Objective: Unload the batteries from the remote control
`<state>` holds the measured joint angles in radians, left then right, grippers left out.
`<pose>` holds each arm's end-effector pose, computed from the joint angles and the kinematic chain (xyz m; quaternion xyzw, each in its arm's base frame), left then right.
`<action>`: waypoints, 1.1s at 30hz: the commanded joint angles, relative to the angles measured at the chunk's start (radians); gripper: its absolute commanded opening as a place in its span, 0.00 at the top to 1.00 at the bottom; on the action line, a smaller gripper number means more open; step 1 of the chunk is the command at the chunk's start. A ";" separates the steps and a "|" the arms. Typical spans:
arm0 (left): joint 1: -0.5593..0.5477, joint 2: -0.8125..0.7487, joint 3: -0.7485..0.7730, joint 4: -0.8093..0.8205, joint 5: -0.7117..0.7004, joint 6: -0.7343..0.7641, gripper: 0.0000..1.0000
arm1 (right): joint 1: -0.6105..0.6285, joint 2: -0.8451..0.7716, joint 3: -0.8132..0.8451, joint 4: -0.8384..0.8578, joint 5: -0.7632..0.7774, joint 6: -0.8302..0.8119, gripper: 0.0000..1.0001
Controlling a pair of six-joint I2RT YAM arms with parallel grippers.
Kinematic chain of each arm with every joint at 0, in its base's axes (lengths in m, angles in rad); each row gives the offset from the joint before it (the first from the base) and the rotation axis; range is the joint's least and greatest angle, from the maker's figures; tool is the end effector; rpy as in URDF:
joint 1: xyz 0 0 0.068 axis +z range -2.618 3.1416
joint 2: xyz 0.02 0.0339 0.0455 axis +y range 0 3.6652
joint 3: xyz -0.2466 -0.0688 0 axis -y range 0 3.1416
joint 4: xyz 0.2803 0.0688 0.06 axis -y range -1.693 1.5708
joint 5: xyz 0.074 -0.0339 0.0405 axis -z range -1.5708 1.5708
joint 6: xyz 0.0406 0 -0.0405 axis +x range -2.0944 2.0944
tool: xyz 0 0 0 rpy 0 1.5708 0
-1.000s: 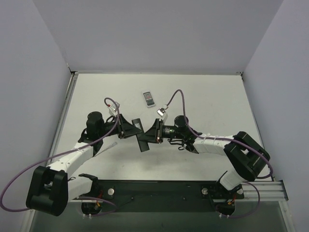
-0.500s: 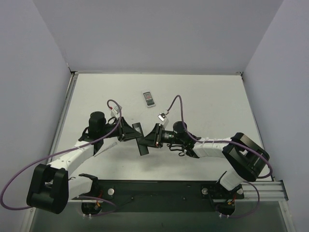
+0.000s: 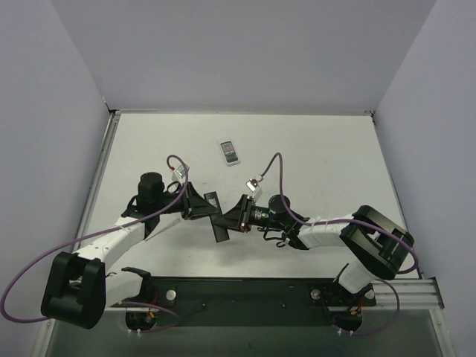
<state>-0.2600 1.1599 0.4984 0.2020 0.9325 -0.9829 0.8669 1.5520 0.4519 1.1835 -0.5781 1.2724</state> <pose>0.2502 -0.1003 0.1712 -0.0466 0.7937 -0.5848 0.1607 0.1796 0.2458 0.1464 -0.0748 0.6779 0.7114 0.1697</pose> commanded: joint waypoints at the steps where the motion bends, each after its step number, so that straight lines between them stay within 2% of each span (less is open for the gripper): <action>1: 0.123 -0.019 0.129 0.194 -0.291 0.053 1.00 | 0.063 0.020 -0.122 -0.185 -0.247 -0.019 0.86; 5: 0.136 -0.016 0.126 0.201 -0.293 0.047 1.00 | 0.070 0.000 -0.133 -0.214 -0.250 -0.030 0.83; 17: 0.139 -0.009 0.101 0.232 -0.291 0.036 1.00 | 0.073 -0.053 -0.125 -0.346 -0.238 -0.068 0.84; 20: 0.137 -0.014 0.094 0.226 -0.302 0.049 1.00 | 0.075 -0.049 -0.124 -0.335 -0.244 -0.053 0.87; 31: 0.151 0.018 0.100 0.224 -0.314 0.081 1.00 | 0.087 -0.038 -0.168 -0.311 -0.246 -0.051 0.86; 33: 0.163 0.012 0.109 0.183 -0.322 0.108 1.00 | 0.089 -0.036 -0.173 -0.308 -0.241 -0.054 0.86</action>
<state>-0.2314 1.1854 0.4984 0.1680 0.9268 -0.9524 0.8799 1.5066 0.3931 1.1358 -0.5331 1.2636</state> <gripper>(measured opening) 0.280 0.188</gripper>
